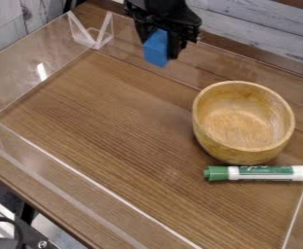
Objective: Put the blue block in the brown bowl
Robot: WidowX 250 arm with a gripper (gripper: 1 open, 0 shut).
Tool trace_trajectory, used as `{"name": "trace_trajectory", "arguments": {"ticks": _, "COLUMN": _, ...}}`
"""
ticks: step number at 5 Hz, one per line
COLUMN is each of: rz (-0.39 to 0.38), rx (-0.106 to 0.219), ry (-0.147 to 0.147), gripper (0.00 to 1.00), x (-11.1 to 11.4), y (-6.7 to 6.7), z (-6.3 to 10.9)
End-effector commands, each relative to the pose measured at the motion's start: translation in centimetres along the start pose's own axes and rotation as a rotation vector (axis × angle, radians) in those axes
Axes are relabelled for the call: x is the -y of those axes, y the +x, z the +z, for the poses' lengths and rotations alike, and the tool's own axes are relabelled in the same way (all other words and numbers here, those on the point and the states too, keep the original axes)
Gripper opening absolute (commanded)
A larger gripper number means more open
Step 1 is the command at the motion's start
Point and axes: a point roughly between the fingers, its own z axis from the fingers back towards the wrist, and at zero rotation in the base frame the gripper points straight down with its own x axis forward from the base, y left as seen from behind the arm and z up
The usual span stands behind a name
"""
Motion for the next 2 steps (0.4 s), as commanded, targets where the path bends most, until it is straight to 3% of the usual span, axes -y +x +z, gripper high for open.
{"name": "trace_trajectory", "arguments": {"ticks": 1, "rz": -0.004, "rx": 0.076, "ry": 0.013, "gripper": 0.0, "x": 0.1, "y": 1.7, "z": 0.95}}
{"name": "trace_trajectory", "arguments": {"ticks": 2, "rz": -0.007, "rx": 0.091, "ry": 0.013, "gripper": 0.0, "x": 0.43, "y": 1.9, "z": 0.26}}
